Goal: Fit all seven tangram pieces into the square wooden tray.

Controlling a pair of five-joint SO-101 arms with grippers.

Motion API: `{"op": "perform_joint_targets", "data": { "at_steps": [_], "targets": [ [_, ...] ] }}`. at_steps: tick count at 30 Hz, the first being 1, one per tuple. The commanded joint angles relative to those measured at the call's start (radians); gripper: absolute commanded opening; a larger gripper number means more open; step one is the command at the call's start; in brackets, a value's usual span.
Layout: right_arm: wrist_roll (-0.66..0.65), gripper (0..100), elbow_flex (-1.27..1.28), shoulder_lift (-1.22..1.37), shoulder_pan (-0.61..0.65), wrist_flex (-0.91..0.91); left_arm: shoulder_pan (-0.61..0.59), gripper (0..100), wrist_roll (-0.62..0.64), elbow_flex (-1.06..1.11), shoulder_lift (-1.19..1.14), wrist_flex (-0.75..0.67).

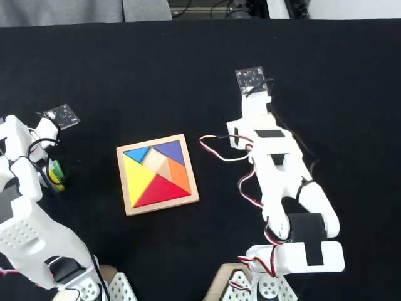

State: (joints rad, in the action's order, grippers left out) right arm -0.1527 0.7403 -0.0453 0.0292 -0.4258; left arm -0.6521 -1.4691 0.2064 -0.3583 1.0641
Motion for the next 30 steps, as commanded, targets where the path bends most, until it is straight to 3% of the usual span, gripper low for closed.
{"op": "perform_joint_targets", "data": {
  "at_steps": [1,4,8,15,18,23,26,30],
  "targets": [
    [0.000,1.1,-0.058,0.002,-0.005,0.021,0.022,18,-0.221,-0.033,0.000,-0.015],
    [0.000,1.1,-0.058,0.002,-0.005,0.021,0.022,10,-0.219,-0.038,0.009,0.006],
    [0.000,1.1,-0.058,0.002,-0.005,0.021,0.036,8,-0.219,-0.090,0.011,0.147],
    [0.000,1.1,-0.058,0.002,-0.005,0.021,0.133,7,-0.183,-0.421,0.081,0.707],
    [0.000,1.1,-0.058,0.002,-0.005,0.021,0.242,7,-0.044,-0.378,0.175,0.687],
    [0.002,1.1,-0.058,0.002,-0.005,0.021,0.521,7,0.247,-0.222,0.284,0.612],
    [0.002,1.1,-0.058,0.002,-0.008,0.021,0.638,7,0.468,-0.114,0.310,0.407],
    [0.002,1.1,-0.058,0.002,-0.009,0.021,0.694,7,0.692,0.021,0.311,0.133]
  ]
}}
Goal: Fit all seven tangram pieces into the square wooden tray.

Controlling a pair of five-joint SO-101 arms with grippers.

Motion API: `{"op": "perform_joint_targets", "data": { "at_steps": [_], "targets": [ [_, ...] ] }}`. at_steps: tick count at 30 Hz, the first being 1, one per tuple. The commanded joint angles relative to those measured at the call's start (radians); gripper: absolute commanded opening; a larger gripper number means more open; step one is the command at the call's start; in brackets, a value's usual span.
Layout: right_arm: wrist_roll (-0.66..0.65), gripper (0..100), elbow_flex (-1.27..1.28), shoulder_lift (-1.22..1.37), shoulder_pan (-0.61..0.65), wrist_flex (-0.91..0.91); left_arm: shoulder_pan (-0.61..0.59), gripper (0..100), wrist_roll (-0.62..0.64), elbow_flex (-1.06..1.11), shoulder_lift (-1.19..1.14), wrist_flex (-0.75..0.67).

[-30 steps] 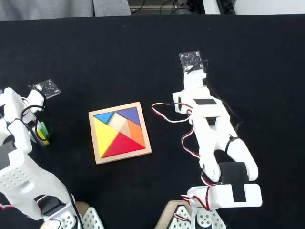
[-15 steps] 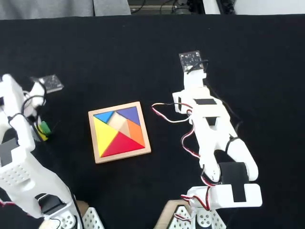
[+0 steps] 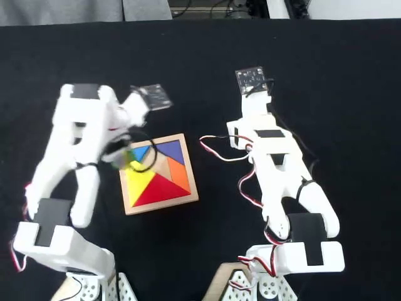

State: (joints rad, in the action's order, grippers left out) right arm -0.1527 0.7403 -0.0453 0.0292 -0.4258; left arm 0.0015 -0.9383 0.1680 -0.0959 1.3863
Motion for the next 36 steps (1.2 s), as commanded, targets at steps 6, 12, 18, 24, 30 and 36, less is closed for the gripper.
{"op": "perform_joint_targets", "data": {
  "at_steps": [6,12,18,24,30,36],
  "targets": [
    [0.003,1.1,-0.061,0.001,-0.009,0.021,0.110,7,0.284,0.150,0.049,-0.310],
    [0.005,1.1,-0.061,0.001,-0.008,0.018,0.145,7,0.344,0.156,0.048,-0.361],
    [0.003,1.1,-0.061,-0.001,-0.008,0.018,0.148,7,0.347,0.142,0.003,-0.362],
    [0.002,1.1,-0.061,-0.001,-0.009,0.017,0.143,7,0.437,0.027,-0.178,-0.365],
    [0.002,1.1,-0.061,-0.001,-0.009,0.020,0.147,8,0.437,0.001,-0.212,-0.365],
    [0.002,1.1,-0.062,-0.001,-0.009,0.020,0.147,8,0.439,-0.008,-0.212,-0.315]
  ]
}}
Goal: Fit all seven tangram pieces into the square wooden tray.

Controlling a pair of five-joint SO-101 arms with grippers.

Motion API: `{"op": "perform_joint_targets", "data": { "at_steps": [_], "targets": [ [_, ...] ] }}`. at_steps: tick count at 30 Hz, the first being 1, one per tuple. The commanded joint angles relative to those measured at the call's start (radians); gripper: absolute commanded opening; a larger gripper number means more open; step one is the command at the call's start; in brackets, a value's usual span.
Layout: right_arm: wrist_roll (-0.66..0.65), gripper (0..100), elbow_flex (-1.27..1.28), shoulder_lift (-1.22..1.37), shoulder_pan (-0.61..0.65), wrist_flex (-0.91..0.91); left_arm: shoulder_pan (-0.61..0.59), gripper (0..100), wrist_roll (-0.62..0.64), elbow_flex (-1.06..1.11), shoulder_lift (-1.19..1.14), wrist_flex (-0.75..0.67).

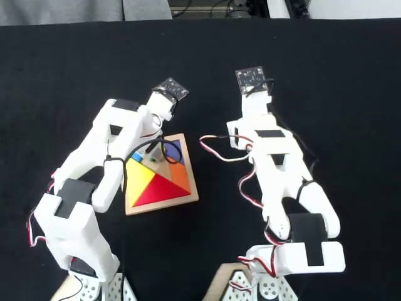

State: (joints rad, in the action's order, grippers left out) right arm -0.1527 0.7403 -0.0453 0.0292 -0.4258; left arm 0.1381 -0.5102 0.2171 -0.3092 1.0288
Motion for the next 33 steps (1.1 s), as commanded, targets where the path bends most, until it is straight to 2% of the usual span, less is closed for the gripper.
{"op": "perform_joint_targets", "data": {
  "at_steps": [1,9,14,19,26,33],
  "targets": [
    [0.002,1.1,-0.062,-0.001,-0.009,0.020,0.013,8,0.012,-0.058,0.002,0.061],
    [0.002,1.1,-0.062,-0.001,-0.009,0.020,0.012,8,0.012,-0.050,0.002,0.084],
    [0.002,1.1,-0.062,-0.001,-0.009,0.020,0.015,21,0.015,-0.058,0.002,0.118],
    [0.002,1.1,-0.062,-0.001,-0.009,0.020,0.010,20,0.012,-0.077,0.003,0.146],
    [0.002,1.1,-0.062,-0.001,-0.009,0.020,0.007,20,0.014,-0.263,0.003,0.358],
    [0.002,1.1,-0.062,-0.001,-0.009,0.017,0.015,20,0.018,-0.286,-0.008,0.374]
  ]
}}
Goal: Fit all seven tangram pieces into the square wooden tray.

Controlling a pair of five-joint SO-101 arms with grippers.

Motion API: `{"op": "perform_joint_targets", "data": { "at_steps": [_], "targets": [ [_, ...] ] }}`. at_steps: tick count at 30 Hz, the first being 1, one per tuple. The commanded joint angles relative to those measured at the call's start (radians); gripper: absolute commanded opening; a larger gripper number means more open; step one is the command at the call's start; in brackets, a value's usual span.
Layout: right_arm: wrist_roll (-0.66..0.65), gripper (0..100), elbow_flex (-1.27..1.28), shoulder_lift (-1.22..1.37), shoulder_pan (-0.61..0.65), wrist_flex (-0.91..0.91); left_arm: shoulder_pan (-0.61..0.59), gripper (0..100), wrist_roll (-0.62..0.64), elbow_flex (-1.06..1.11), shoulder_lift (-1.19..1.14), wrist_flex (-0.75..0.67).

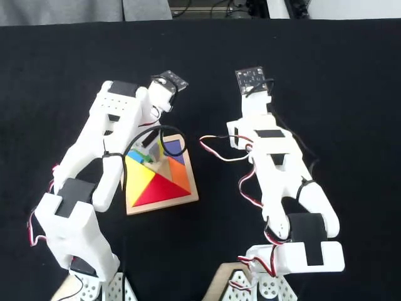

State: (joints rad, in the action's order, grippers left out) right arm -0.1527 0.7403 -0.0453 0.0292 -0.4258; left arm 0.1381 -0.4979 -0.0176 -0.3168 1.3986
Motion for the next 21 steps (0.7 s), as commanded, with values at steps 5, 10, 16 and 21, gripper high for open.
{"op": "perform_joint_targets", "data": {
  "at_steps": [5,10,16,21],
  "targets": [
    [0.002,1.1,-0.062,-0.001,-0.009,0.015,0.015,24,0.041,-0.018,0.011,-0.021],
    [0.002,1.1,-0.062,-0.002,-0.009,0.015,0.015,27,0.060,-0.019,0.009,-0.025],
    [0.002,1.1,-0.062,-0.002,-0.009,0.015,0.005,27,0.043,-0.018,0.009,-0.023],
    [0.002,1.1,-0.062,-0.002,-0.009,0.015,-0.088,27,0.014,-0.081,0.005,-0.063]
  ]
}}
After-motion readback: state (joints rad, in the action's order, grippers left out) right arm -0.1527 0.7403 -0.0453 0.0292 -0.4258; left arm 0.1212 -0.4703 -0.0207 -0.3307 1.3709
